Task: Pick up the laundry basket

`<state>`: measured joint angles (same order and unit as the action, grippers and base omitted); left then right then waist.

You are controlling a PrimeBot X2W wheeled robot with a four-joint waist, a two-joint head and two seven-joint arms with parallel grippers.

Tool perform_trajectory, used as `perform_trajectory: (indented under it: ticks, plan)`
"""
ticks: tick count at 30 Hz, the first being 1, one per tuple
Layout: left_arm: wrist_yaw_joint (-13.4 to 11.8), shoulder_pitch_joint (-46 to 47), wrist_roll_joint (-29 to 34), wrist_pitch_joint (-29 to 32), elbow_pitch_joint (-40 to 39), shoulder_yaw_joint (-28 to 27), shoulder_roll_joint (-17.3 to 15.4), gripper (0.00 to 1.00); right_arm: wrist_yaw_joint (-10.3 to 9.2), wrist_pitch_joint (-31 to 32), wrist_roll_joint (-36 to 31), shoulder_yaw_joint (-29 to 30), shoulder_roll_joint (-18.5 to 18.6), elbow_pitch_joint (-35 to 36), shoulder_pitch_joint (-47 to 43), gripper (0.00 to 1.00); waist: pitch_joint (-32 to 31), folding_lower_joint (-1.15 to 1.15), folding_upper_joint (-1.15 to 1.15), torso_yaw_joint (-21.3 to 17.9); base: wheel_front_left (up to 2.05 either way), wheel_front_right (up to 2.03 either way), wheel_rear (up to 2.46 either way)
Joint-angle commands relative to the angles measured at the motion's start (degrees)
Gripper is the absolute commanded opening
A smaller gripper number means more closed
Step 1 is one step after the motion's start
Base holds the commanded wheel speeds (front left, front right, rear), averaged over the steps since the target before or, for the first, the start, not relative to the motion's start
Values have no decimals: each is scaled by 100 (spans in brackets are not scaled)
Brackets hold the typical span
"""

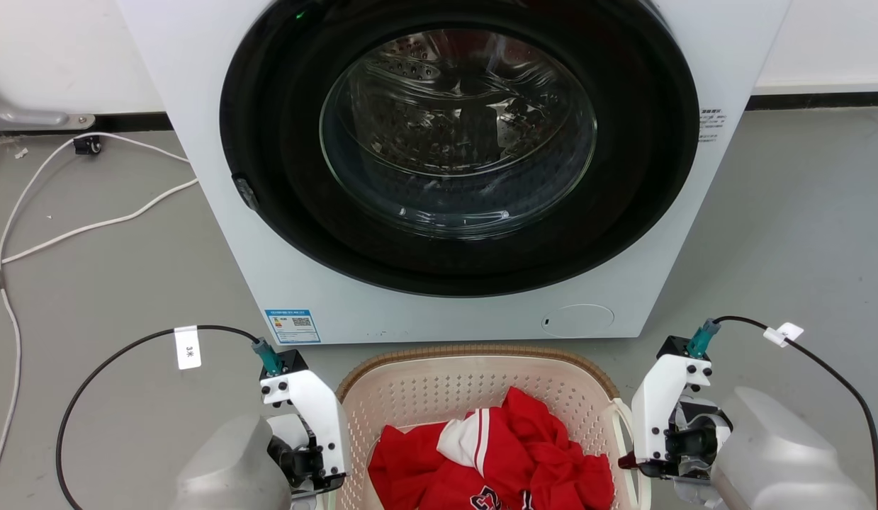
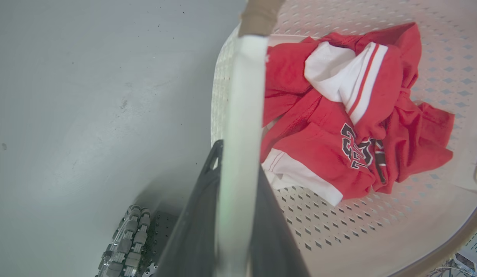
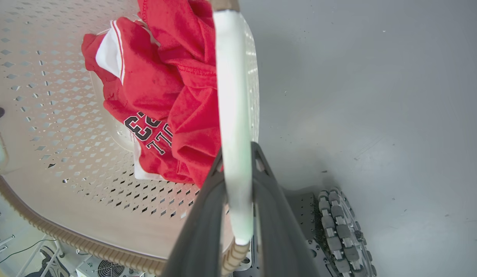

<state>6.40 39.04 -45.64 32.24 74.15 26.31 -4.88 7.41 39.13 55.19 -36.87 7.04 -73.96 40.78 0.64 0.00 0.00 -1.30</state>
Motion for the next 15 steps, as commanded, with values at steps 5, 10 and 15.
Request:
perform_trajectory:
  ticks: [5,10,15]
  plan:
    - [7,38,-77,-45,-42,0,54,0,14,19,-58,70,-77,14,-71,0,6,0,0,4,0,0,0]
    - [8,28,-98,-53,-42,9,57,0,14,33,-118,121,-87,14,-79,0,8,0,0,6,0,0,0]
    - [6,23,-119,-62,-42,23,60,0,14,29,-176,179,-87,14,-88,0,8,0,0,15,0,0,0]
